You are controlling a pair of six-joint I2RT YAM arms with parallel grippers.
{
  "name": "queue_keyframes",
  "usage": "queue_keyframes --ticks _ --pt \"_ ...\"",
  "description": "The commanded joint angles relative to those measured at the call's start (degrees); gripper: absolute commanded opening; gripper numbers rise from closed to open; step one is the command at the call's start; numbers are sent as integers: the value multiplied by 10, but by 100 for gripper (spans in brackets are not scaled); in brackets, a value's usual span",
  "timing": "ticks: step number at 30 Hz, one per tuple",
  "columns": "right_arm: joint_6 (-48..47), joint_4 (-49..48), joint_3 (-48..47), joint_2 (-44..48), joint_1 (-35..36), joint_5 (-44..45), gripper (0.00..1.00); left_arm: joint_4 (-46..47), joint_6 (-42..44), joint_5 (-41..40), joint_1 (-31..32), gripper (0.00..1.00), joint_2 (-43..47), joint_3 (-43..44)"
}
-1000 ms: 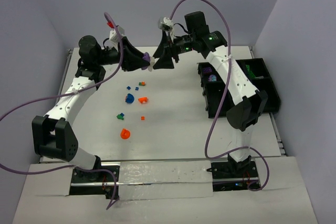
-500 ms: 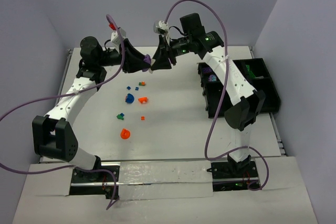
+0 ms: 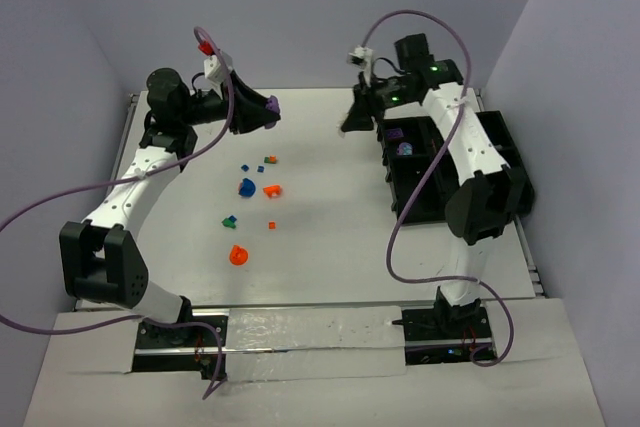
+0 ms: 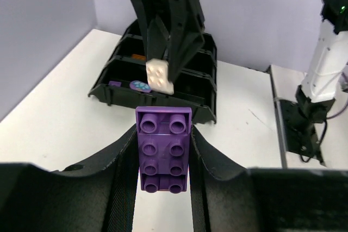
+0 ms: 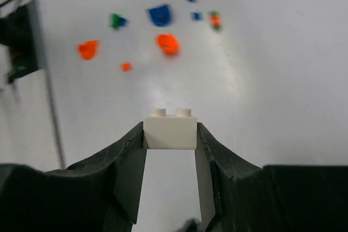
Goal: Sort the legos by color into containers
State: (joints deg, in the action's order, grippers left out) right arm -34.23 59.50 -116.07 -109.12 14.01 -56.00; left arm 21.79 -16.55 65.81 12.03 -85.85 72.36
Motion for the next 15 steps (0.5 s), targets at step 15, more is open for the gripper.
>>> queue_keyframes --ticks 15 --pt "-86 -32 213 153 -373 478 0 -168 188 -178 83 0 -72 93"
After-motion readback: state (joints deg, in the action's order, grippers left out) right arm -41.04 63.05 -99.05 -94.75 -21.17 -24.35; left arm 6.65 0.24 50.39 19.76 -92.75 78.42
